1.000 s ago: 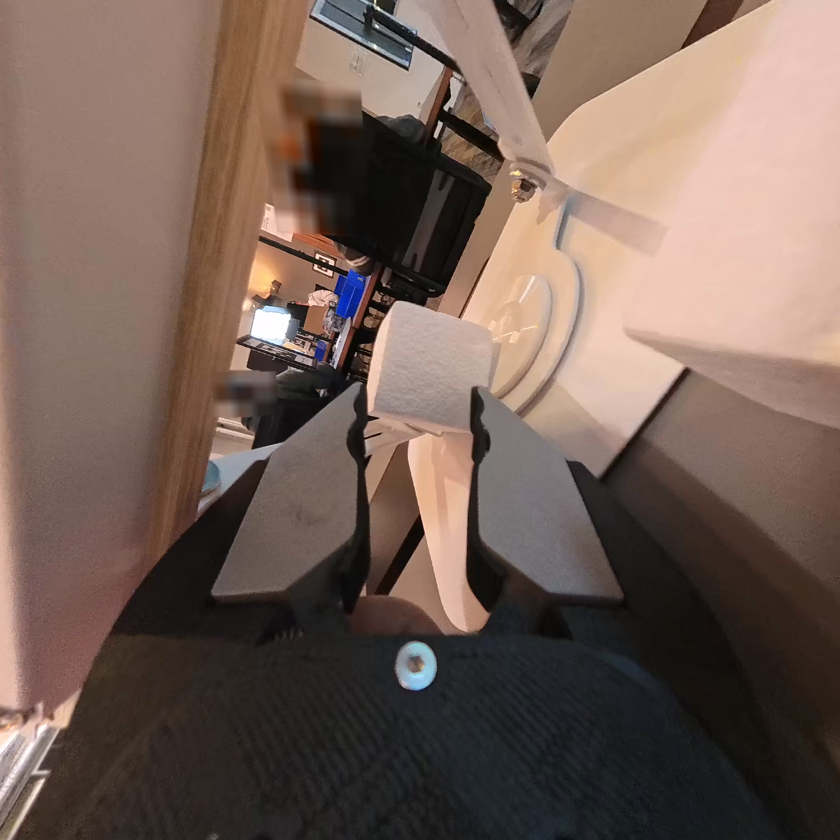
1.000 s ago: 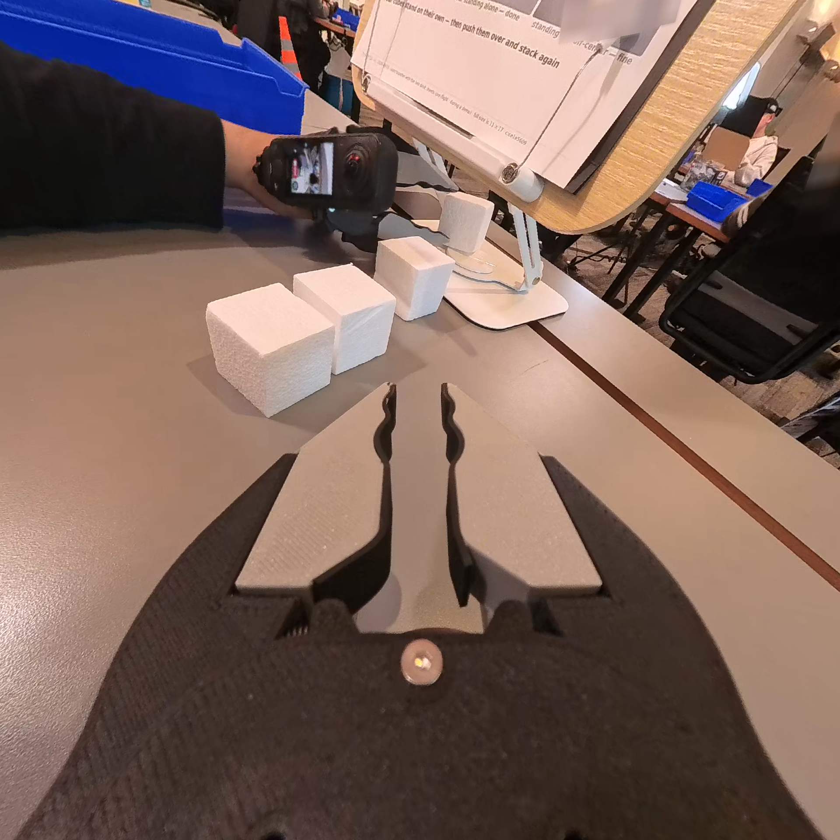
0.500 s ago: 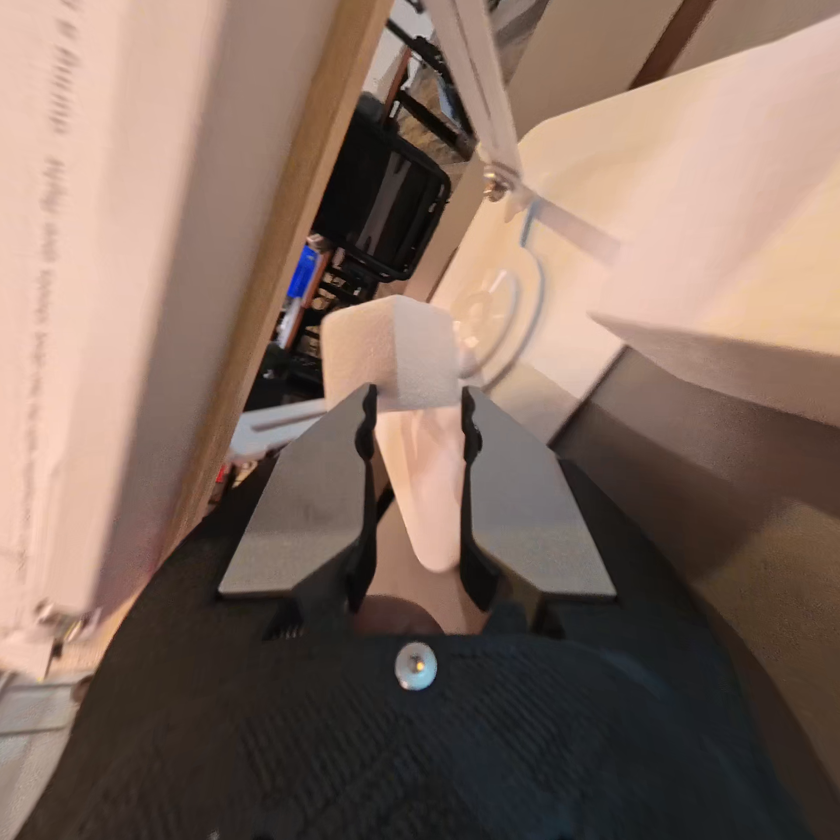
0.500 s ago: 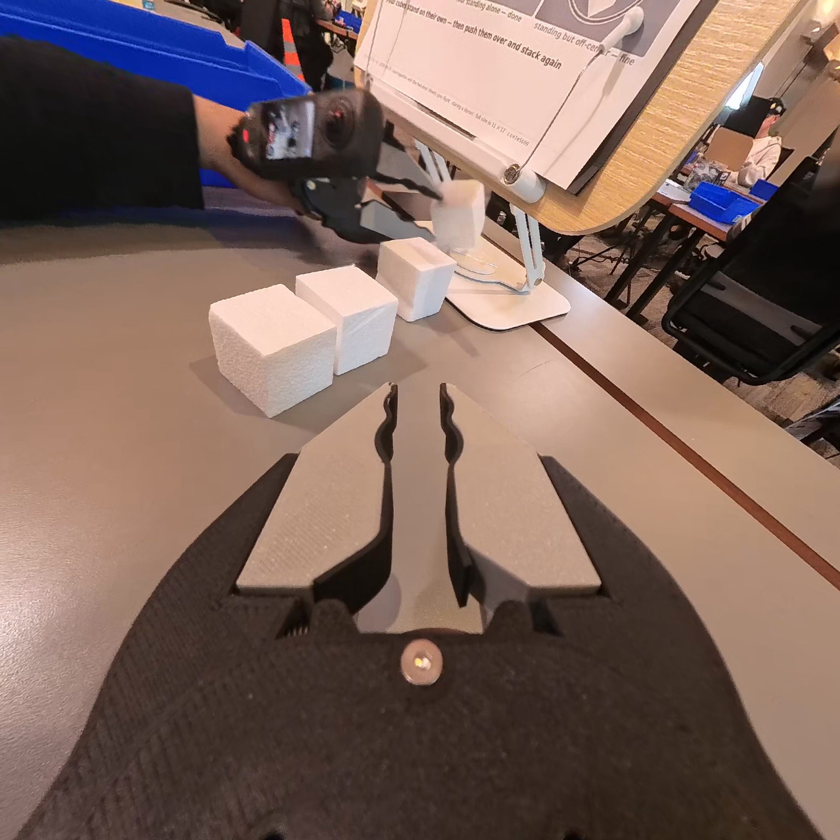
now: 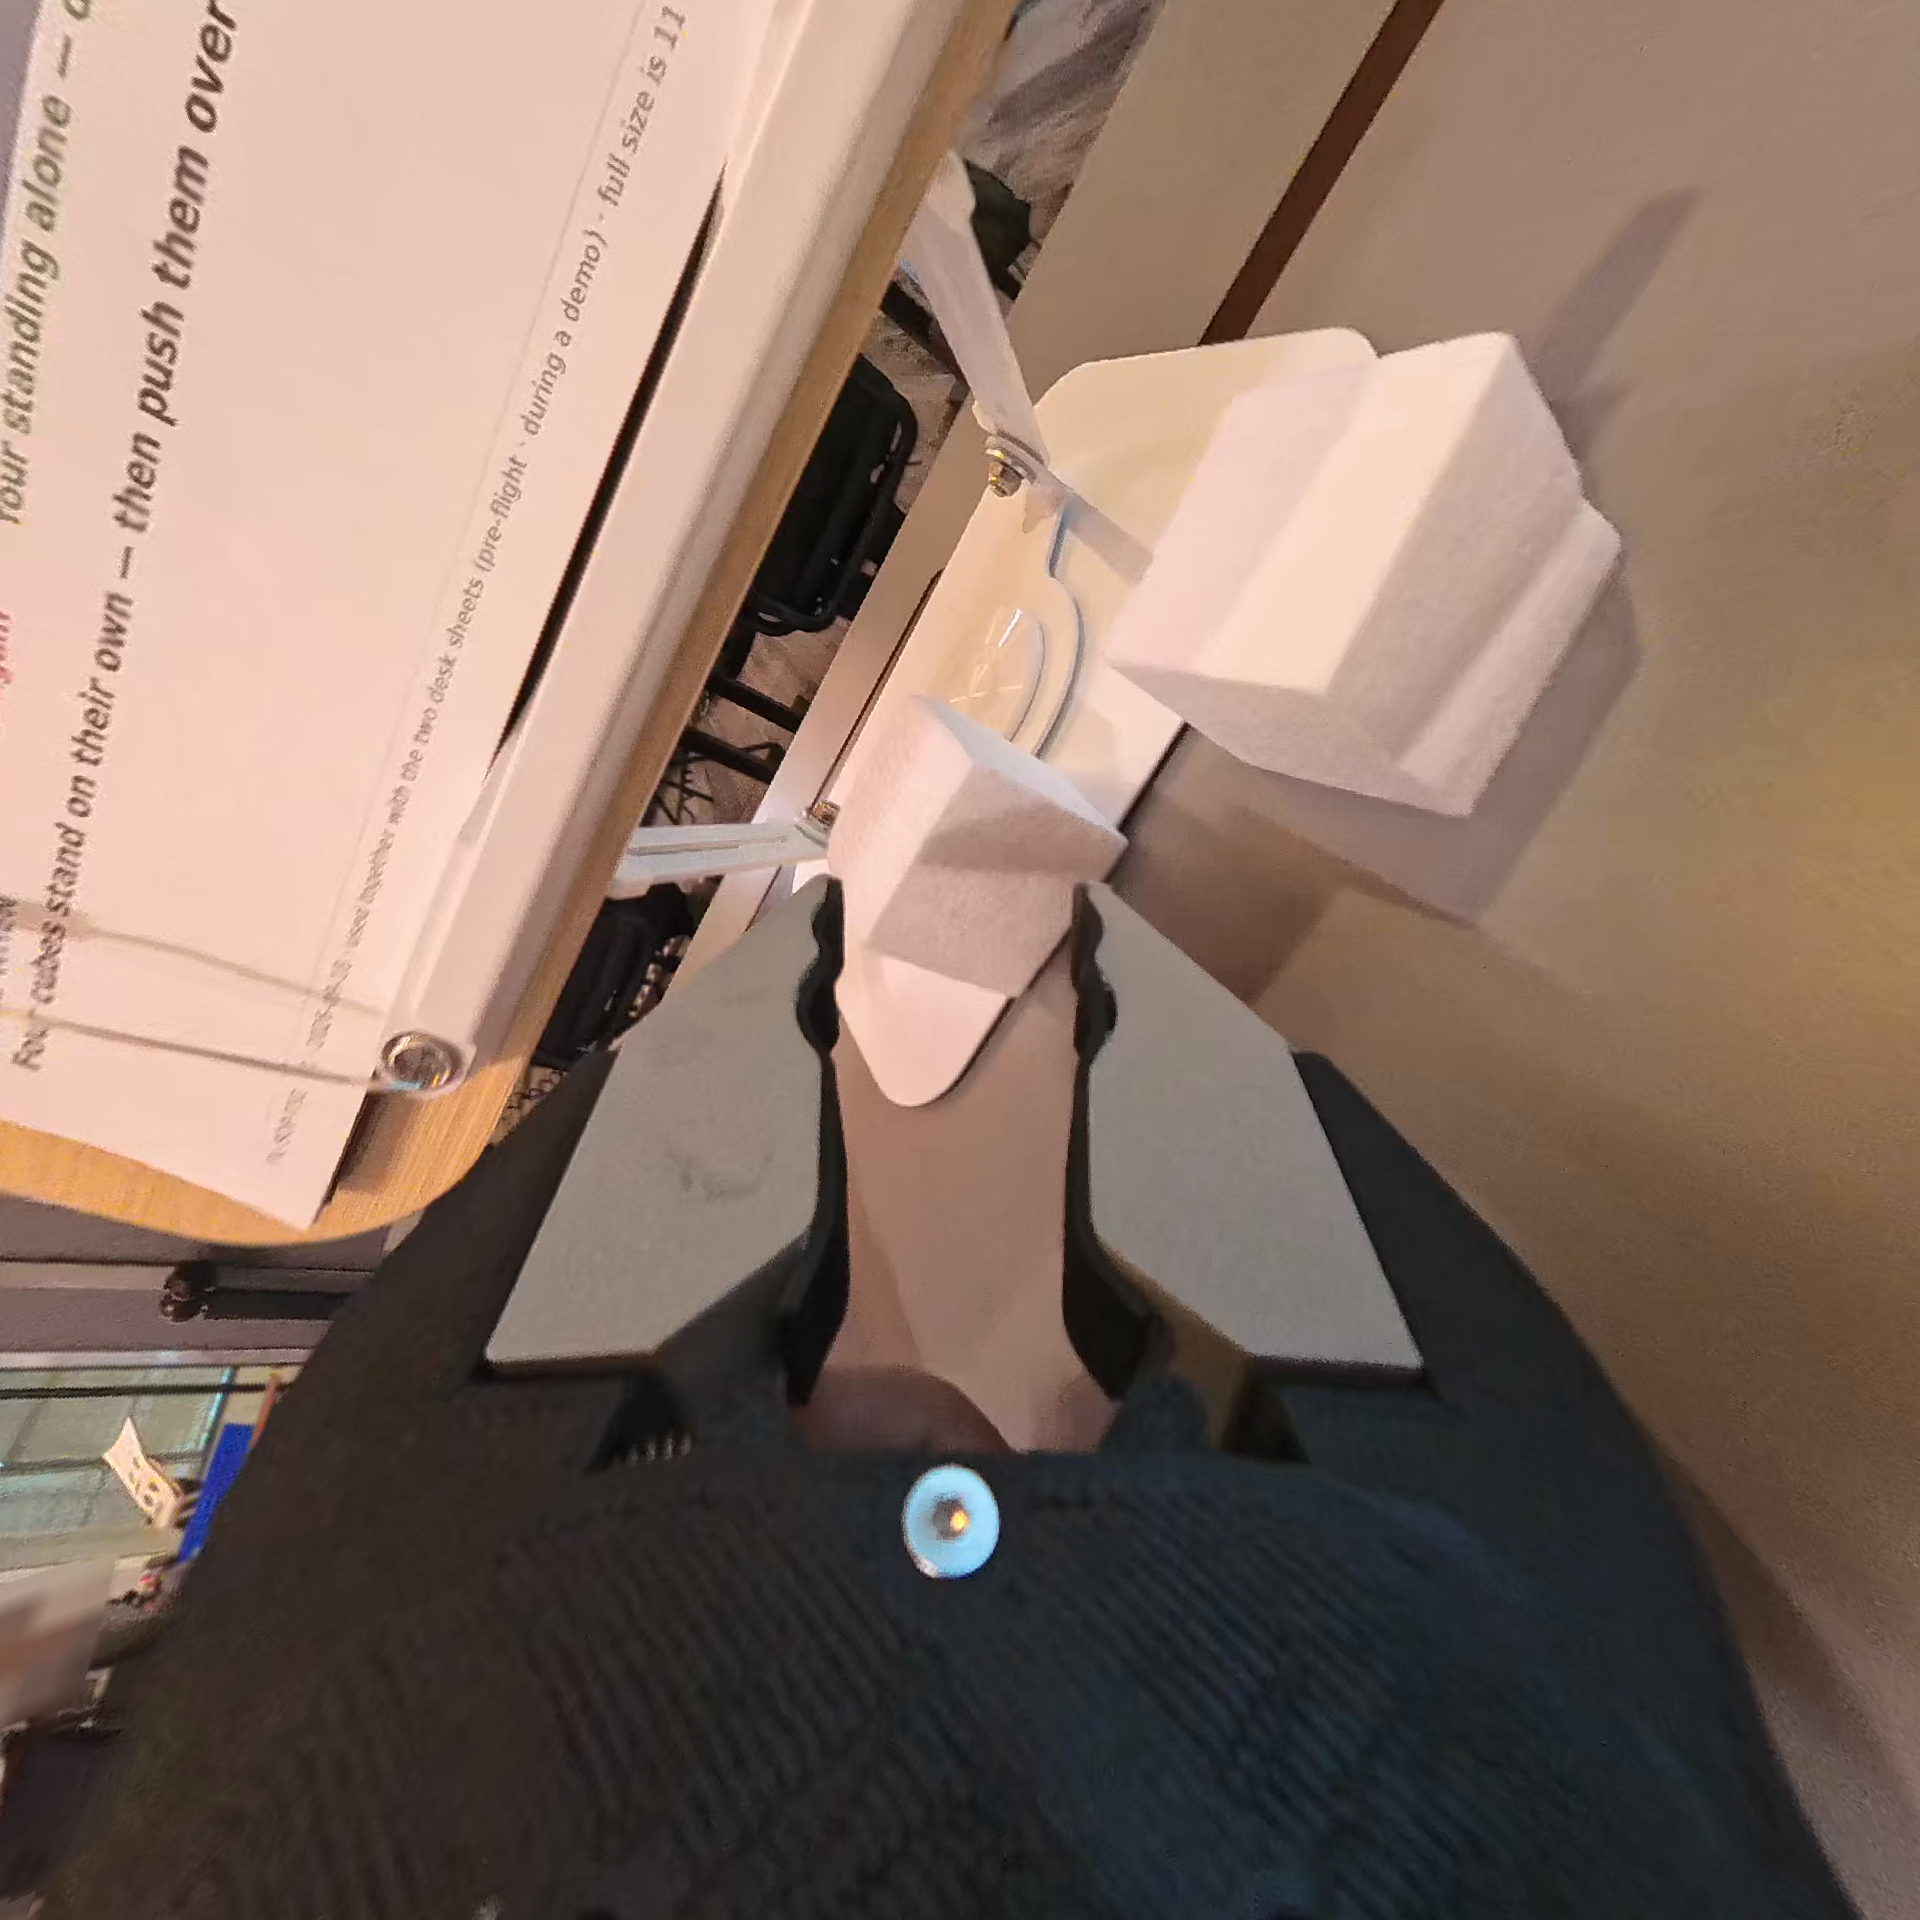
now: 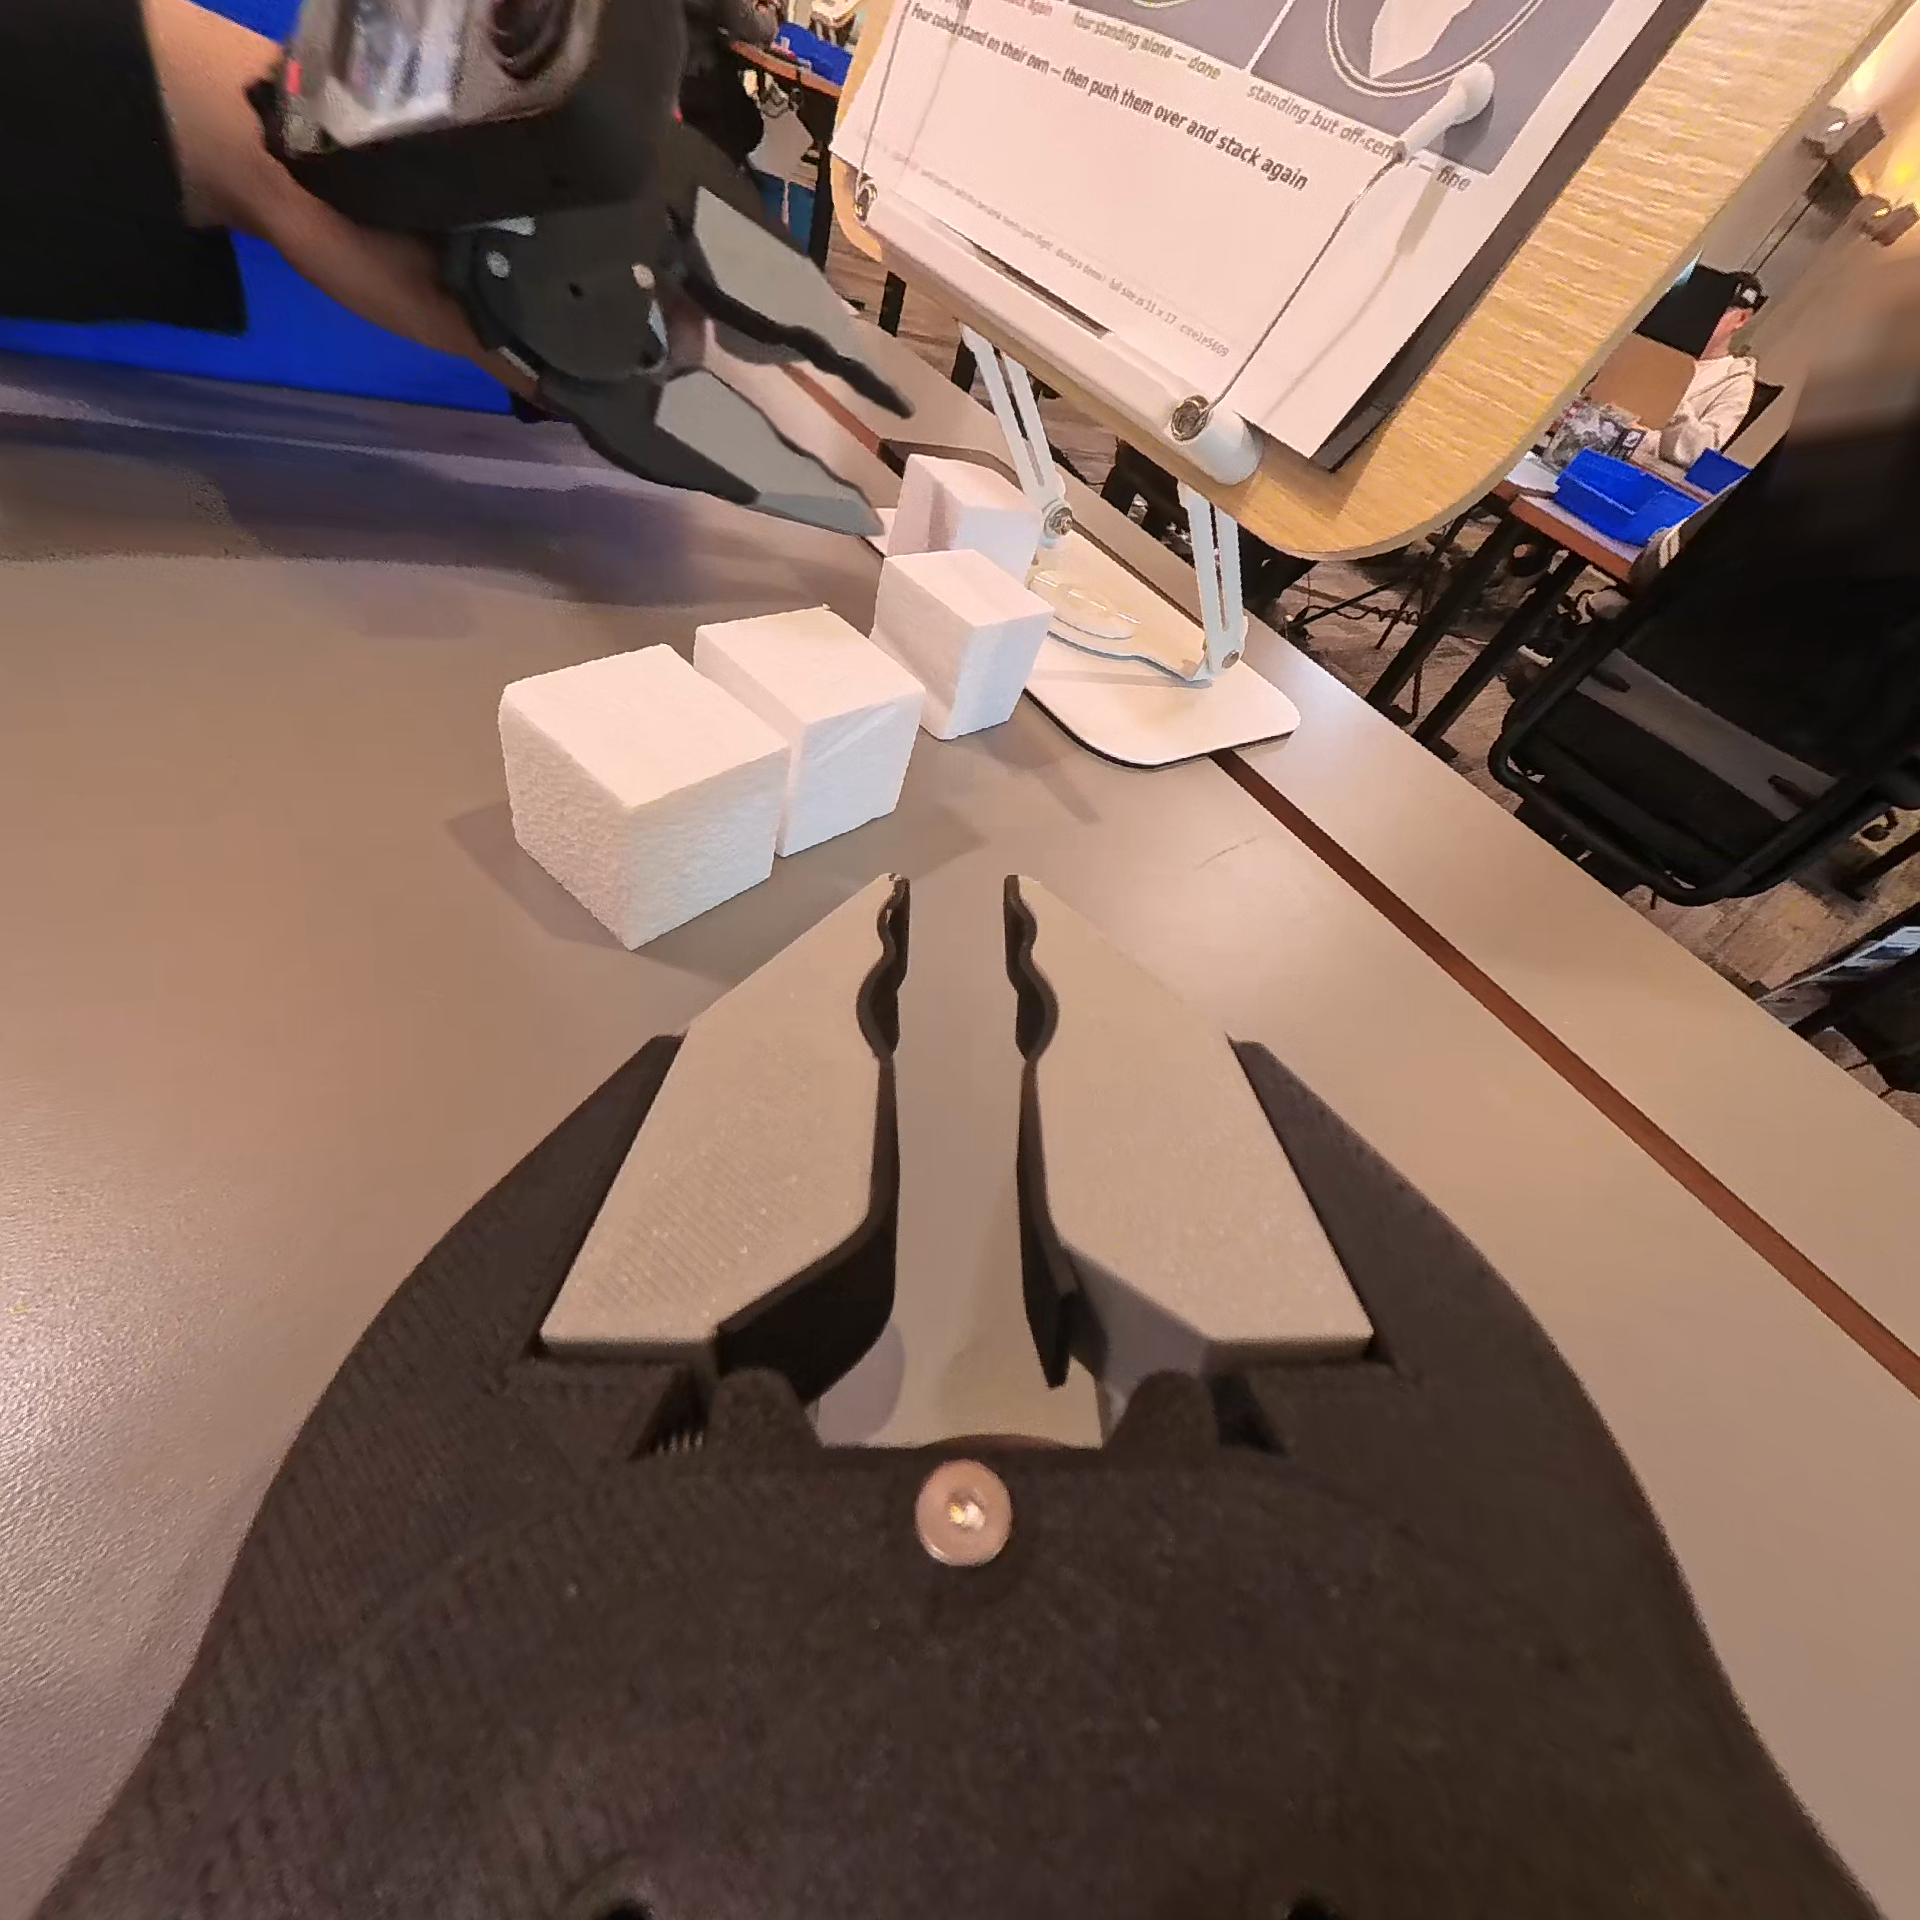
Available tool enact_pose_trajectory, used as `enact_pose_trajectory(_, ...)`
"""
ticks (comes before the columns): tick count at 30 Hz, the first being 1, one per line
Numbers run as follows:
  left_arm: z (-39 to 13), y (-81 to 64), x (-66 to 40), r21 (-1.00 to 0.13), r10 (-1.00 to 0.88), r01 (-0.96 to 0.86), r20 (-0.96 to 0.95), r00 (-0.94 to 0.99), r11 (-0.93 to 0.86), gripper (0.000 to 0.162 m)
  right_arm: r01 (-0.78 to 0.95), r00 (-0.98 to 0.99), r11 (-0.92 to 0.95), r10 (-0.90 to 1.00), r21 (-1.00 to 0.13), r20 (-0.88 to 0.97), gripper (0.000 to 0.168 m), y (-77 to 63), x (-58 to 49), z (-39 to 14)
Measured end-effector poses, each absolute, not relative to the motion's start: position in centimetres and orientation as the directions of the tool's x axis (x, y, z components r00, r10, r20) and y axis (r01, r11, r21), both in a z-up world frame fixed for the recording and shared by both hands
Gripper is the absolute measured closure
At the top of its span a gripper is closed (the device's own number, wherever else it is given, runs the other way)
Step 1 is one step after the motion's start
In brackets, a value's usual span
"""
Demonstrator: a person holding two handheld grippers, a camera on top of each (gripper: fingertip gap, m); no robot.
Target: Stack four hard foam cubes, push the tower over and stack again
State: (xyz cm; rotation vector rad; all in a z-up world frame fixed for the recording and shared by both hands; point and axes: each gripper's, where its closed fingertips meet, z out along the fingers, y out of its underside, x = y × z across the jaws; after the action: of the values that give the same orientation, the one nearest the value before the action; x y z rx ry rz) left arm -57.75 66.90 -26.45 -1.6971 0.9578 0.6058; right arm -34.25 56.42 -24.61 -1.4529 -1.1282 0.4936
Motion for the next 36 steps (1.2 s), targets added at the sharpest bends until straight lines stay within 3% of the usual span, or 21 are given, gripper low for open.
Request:
enact_pose_trajectory(7,-27.6,70.6,-57.3,-0.525,-0.292,-0.837,-0.785,0.546,-0.152,0.118,0.352,0.438,0.130,0.852,-0.927,0.286,0.153,56.4,-34.3,-24.7)
enact_pose_trajectory(9,-27.9,71.0,-57.2,-0.526,-0.307,-0.836,-0.779,0.547,-0.155,0.125,0.349,0.434,0.123,0.857,-0.929,0.277,0.154,56.4,-34.3,-24.7)
enact_pose_trajectory(11,-28.8,70.1,-57.3,-0.522,-0.360,-0.826,-0.744,0.564,-0.215,0.106,0.344,0.434,0.115,0.861,-0.932,0.266,0.154,56.4,-34.3,-24.7)
enact_pose_trajectory(12,-28.8,68.9,-56.8,-0.528,-0.420,-0.816,-0.702,0.575,-0.234,0.103,0.338,0.436,0.114,0.861,-0.934,0.263,0.154,56.5,-34.2,-24.6)
enact_pose_trajectory(14,-27.7,65.4,-55.2,-0.591,-0.553,-0.760,-0.551,0.625,-0.270,0.132,0.334,0.436,0.113,0.862,-0.936,0.260,0.154,56.4,-34.2,-24.5)
enact_pose_trajectory(16,-25.5,62.3,-54.5,-0.637,-0.603,-0.712,-0.453,0.657,-0.297,0.123,0.339,0.434,0.114,0.862,-0.934,0.263,0.154,56.4,-34.3,-24.6)
enact_pose_trajectory(22,-20.8,55.1,-53.5,-0.689,-0.560,-0.696,-0.503,0.659,-0.202,0.118,0.354,0.429,0.143,0.853,-0.924,0.296,0.153,55.8,-34.2,-24.6)
enact_pose_trajectory(29,-23.5,54.2,-53.4,-0.658,-0.444,-0.722,-0.594,0.671,-0.212,0.111,0.370,0.424,0.150,0.851,-0.917,0.310,0.152,54.4,-34.3,-24.8)
enact_pose_trajectory(36,-25.7,59.1,-52.5,-0.601,-0.515,-0.765,-0.592,0.620,-0.232,0.116,0.368,0.441,0.148,0.841,-0.918,0.312,0.153,52.6,-33.4,-24.7)
